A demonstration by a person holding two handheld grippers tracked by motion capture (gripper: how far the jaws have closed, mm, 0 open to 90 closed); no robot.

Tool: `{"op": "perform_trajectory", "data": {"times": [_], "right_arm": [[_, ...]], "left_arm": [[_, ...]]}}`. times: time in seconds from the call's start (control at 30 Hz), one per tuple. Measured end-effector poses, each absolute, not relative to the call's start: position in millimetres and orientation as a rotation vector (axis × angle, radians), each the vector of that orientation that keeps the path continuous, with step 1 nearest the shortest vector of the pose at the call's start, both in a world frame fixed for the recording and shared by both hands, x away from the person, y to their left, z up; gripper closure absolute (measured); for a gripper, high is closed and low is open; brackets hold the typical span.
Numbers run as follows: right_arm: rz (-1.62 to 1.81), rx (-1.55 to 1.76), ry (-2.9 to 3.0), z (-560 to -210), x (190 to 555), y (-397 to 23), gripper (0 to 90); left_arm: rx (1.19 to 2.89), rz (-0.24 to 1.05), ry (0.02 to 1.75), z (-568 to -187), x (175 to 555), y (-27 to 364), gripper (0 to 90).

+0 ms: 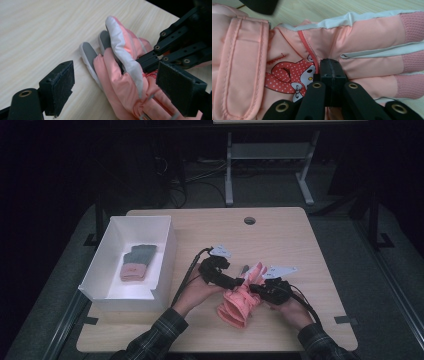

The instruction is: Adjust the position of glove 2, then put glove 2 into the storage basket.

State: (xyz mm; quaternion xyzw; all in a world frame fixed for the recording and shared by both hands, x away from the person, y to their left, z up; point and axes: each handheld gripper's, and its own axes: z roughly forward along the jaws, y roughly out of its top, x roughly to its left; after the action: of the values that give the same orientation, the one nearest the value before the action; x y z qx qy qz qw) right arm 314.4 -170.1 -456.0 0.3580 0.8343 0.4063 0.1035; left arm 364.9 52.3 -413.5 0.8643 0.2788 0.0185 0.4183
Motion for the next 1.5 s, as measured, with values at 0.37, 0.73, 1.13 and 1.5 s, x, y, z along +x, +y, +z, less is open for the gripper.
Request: {"op": "perform_trajectory", "data": {"times": [0.37, 0.73, 1.13, 1.5], "right_arm": [[1.204, 1.062, 2.462, -456, 314, -171, 90.0], [1.208, 1.049, 2.471, -460, 312, -171, 90.0], [1.215, 1.03, 2.476, -461, 312, -171, 90.0], [1.207, 1.026, 2.47, -463, 312, -170, 90.0]], "left_arm": [[2.252, -0.057, 0.723, -438, 370, 36, 14.2], [2.196, -0.289, 0.808, -464, 376, 38, 13.0], [2.204, -0.391, 0.799, -463, 375, 35, 23.9], [2.179, -0.41, 0.819, -465, 374, 35, 37.9]]}}
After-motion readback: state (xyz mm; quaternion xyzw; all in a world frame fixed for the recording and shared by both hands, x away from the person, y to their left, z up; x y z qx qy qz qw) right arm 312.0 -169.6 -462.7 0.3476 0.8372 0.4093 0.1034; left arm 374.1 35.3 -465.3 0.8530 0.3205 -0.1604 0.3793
